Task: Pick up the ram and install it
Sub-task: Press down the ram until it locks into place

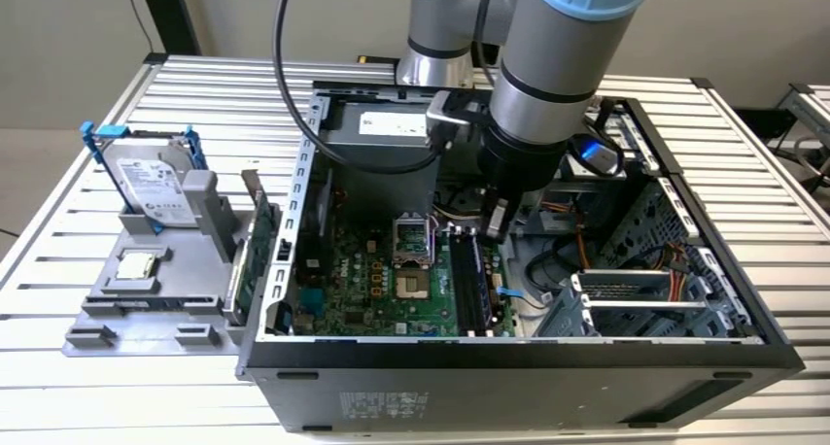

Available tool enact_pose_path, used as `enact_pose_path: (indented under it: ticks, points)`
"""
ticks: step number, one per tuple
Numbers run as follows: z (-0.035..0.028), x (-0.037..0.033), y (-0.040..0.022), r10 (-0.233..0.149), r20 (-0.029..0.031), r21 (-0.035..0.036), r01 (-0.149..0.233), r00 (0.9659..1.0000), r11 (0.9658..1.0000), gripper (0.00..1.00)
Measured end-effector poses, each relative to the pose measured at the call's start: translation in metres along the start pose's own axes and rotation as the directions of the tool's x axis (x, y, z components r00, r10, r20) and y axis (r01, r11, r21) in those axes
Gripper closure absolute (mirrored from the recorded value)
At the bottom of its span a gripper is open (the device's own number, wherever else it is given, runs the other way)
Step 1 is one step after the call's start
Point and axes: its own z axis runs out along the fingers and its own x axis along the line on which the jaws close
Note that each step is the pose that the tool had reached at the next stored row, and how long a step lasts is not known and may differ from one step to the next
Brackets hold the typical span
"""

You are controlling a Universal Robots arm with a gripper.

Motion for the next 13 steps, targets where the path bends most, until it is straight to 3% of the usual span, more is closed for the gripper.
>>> enact_pose_path:
  ticks: [4, 7, 10, 13]
  points:
    - [0.0002, 0.0, 0.0, -0.031, -0.0002, -0.0008, 0.031, 0.9995, 0.9995, 1.0]
    - [0.0005, 0.0, 0.0, -0.073, -0.0007, -0.0019, 0.073, 0.9974, 0.9974, 1.0]
    - [0.0008, 0.0001, 0.0001, -0.122, -0.0014, -0.003, 0.122, 0.9925, 0.9925, 1.0]
    - [0.0012, 0.0001, 0.0002, -0.171, -0.0021, -0.0041, 0.171, 0.9852, 0.9852, 1.0]
